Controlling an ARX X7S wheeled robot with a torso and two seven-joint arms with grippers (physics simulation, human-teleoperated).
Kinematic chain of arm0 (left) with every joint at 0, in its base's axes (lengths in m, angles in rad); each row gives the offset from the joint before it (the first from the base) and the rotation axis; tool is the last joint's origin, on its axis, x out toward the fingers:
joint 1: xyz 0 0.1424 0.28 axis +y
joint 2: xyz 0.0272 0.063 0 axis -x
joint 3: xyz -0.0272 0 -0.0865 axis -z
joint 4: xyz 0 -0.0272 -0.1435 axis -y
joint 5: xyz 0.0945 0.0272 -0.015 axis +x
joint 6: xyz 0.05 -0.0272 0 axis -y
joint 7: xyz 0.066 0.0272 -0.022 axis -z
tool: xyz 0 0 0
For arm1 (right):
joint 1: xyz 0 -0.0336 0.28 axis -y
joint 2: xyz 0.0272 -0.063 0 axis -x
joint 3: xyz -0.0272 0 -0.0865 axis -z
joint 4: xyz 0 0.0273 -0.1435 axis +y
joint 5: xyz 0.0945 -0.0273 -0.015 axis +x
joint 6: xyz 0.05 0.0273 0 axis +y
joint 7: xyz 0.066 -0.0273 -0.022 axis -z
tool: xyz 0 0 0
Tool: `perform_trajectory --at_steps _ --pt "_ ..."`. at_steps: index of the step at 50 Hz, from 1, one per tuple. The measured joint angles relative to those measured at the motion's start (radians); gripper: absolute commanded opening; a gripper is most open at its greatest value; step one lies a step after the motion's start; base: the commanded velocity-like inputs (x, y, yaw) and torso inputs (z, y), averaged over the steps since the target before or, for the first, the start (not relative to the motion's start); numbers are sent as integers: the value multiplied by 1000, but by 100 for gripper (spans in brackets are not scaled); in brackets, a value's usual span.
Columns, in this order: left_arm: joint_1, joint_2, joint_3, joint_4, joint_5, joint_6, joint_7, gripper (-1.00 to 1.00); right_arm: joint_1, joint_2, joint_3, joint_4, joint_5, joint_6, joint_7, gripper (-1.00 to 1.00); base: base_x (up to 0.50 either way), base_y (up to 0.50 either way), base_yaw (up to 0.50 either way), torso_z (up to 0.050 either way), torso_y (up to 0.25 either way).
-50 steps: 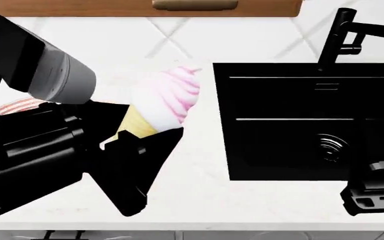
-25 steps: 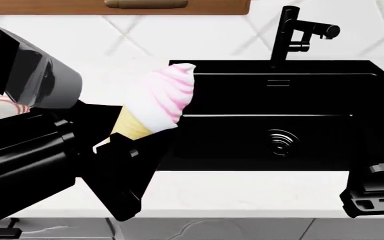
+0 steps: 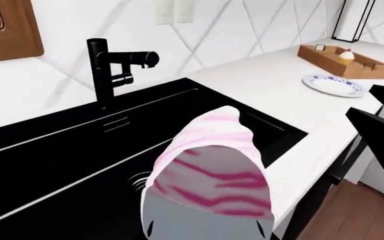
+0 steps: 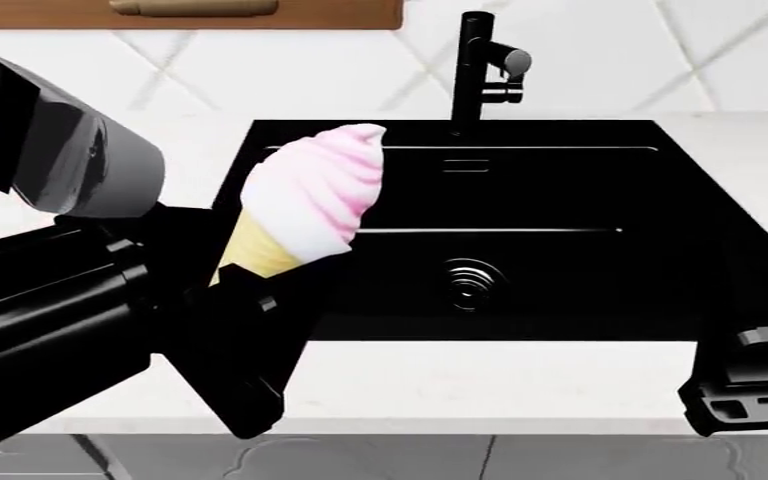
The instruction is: Move the dessert items from the plate to the tray.
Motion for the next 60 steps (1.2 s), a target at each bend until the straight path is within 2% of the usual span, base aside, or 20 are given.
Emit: perform_trajectory --at_steps 60 --pt "18 -10 -15 19 2 13 -17 -100 21 10 -34 -5 7 -15 14 100 0 -500 0 0 0"
